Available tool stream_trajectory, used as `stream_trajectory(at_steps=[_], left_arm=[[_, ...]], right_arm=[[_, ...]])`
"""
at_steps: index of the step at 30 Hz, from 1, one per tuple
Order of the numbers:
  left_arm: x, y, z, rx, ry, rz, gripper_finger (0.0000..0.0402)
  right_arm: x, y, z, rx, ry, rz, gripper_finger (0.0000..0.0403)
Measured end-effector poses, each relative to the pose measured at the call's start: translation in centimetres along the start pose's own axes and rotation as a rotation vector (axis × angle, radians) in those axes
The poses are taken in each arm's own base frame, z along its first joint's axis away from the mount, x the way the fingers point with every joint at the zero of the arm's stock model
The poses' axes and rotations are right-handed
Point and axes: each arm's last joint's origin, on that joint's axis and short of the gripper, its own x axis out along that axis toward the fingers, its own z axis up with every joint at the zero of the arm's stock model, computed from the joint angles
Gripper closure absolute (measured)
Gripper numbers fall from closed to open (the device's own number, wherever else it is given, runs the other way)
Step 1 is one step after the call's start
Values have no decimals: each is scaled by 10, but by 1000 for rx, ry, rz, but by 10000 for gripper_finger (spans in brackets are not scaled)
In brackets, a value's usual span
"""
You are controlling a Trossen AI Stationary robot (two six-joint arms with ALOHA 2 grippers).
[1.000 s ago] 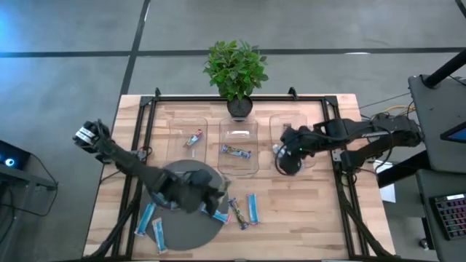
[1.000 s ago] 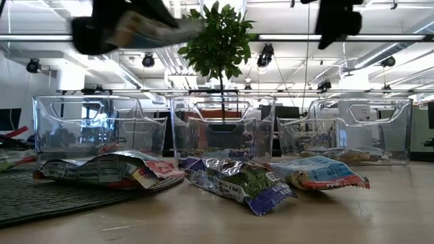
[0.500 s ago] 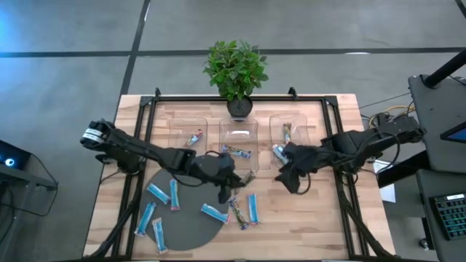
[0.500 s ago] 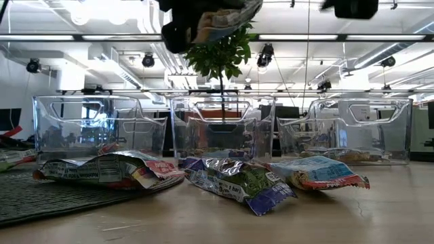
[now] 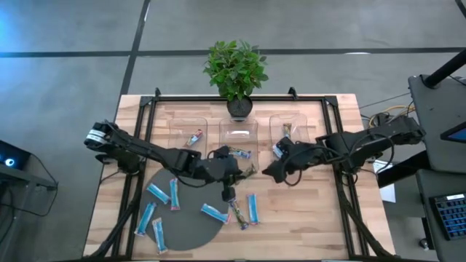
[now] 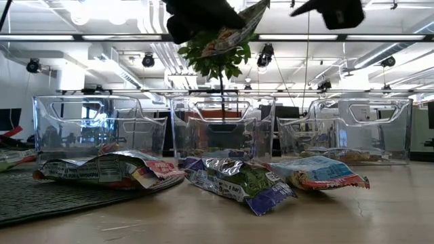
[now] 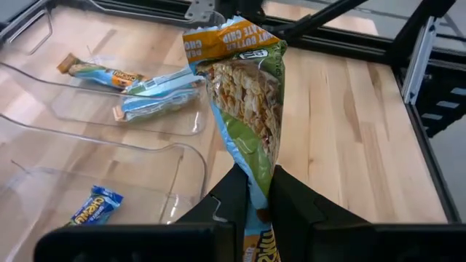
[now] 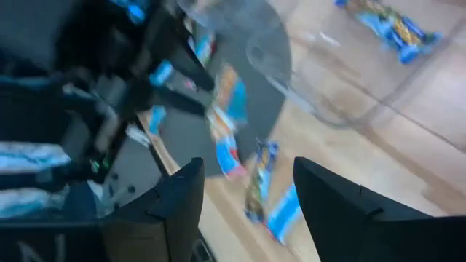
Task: Pick and place Granola Bars by type
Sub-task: Put the yellow granola bar into the right transparent bin
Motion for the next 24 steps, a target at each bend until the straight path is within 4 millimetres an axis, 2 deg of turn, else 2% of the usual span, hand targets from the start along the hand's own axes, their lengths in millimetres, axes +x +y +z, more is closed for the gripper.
stream_trajectory(at_steps=[6,15,19,24], left_arm=[[1,1,-1,43,1,17,368],[1,2,0,84,-13,42,367],[1,1,1,80,-28,38,367],[1,2,0,80,-13,42,367]], right_arm=[[7,3,8,40,-48,34,159],[26,8,8,60,-28,54,93],[39,12,9,56,-18,45,85],[47,18,12,36,-31,30,97]])
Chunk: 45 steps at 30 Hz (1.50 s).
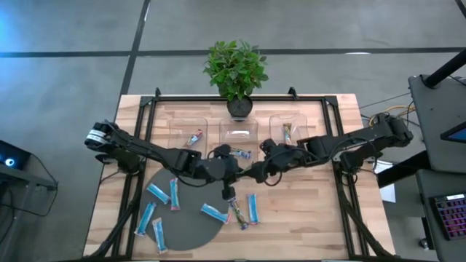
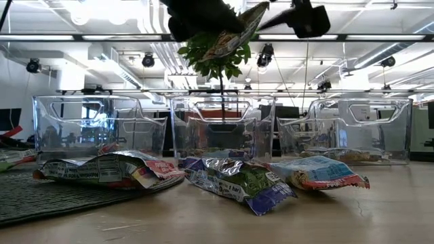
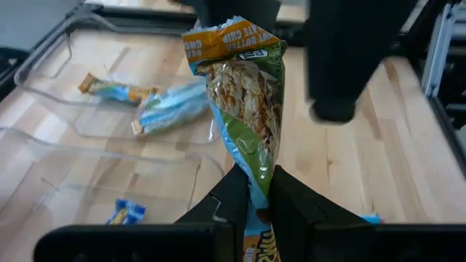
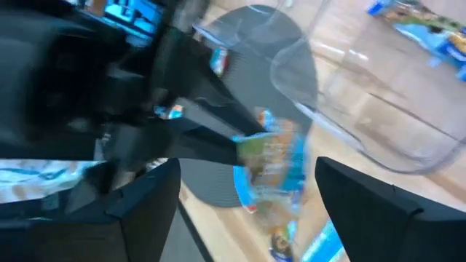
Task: Pick and place Granola Bars by type
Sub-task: Put the yellow granola bar into the right transparent bin
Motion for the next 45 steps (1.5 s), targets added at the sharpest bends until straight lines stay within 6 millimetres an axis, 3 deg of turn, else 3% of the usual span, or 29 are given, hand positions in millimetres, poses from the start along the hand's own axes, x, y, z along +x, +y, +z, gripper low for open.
stream_trajectory(at_steps=[10,17,25,45], left_arm=[[1,0,-5,-16,28,4,367],[1,0,-3,-22,11,3,367],[1,0,-6,-38,20,3,367],[1,0,-3,-88,-8,-4,361]], right_arm=[[0,1,2,1,31,13,146],[14,-4,-2,7,55,-21,142],[10,-4,3,-9,19,-22,160],[13,-10,1,-46,28,-46,310]])
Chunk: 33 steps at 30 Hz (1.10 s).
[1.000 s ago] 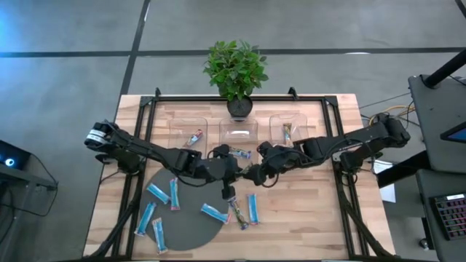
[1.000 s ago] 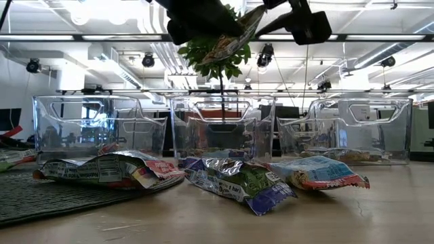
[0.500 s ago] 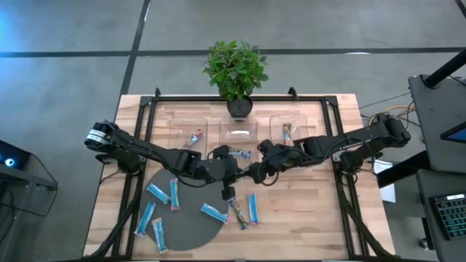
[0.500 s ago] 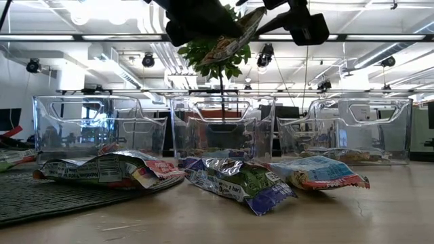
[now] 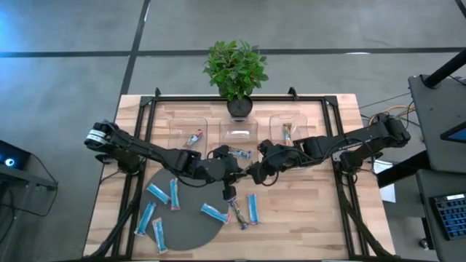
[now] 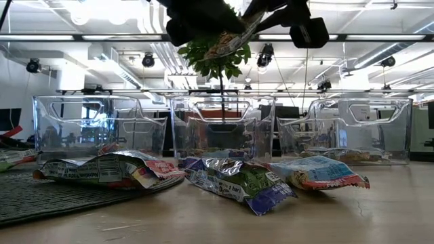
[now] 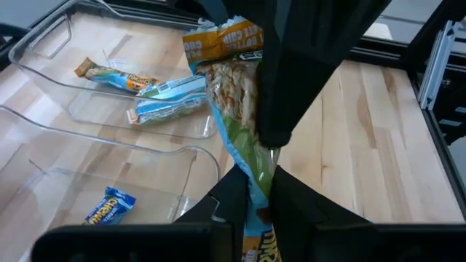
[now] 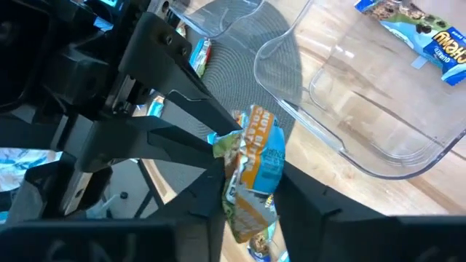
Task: Pick and place Granola Bars by type
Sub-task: Put the yellow granola bar into the right transparent bin
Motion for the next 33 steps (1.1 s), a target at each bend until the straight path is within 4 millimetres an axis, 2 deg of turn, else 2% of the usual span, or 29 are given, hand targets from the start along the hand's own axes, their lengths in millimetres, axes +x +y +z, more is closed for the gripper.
stream_trajectory(at_steps=[5,12,17,23,27,33], left_arm=[[-1,-1,0,-13,-1,0,334],[-6,-4,-3,1,3,48,289],[-13,-1,-12,-23,84,131,275],[-18,0,-21,-84,165,175,275],[-19,-3,-24,-115,173,173,275],[-21,-6,-26,-161,178,175,275]], right_arm=[[0,0,0,-13,-18,-10,342],[-11,-9,1,-36,-59,-112,341],[-38,-24,3,-47,-130,-277,341],[-77,-57,11,1,-149,-554,340],[-87,-74,22,20,-68,-662,340],[-76,-99,43,25,163,-737,323]])
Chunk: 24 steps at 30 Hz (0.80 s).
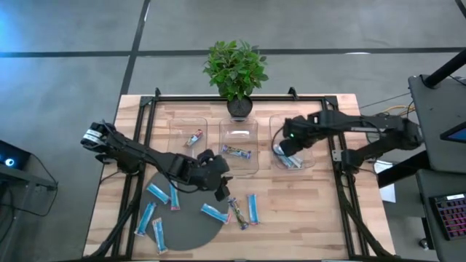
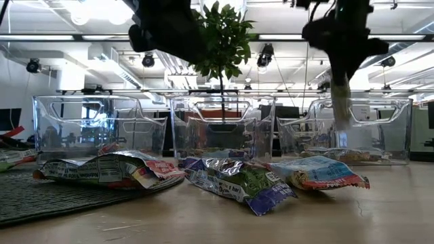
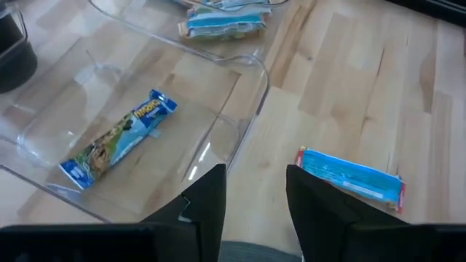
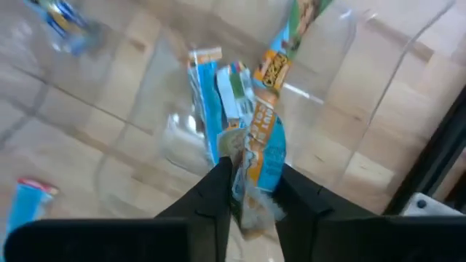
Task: Pick and place Granola Bars by type
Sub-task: Put the yellow granola bar into the right transparent bin
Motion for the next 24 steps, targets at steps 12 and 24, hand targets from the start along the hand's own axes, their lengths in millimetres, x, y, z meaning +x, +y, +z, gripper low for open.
stream_trajectory(at_steps=[12,24], left_arm=[[-13,-6,-18,-85,91,27,275],[-46,-12,-53,-175,233,138,275]], right_arm=[[12,-8,23,-85,-28,-82,195],[-14,3,12,-124,-132,187,166]])
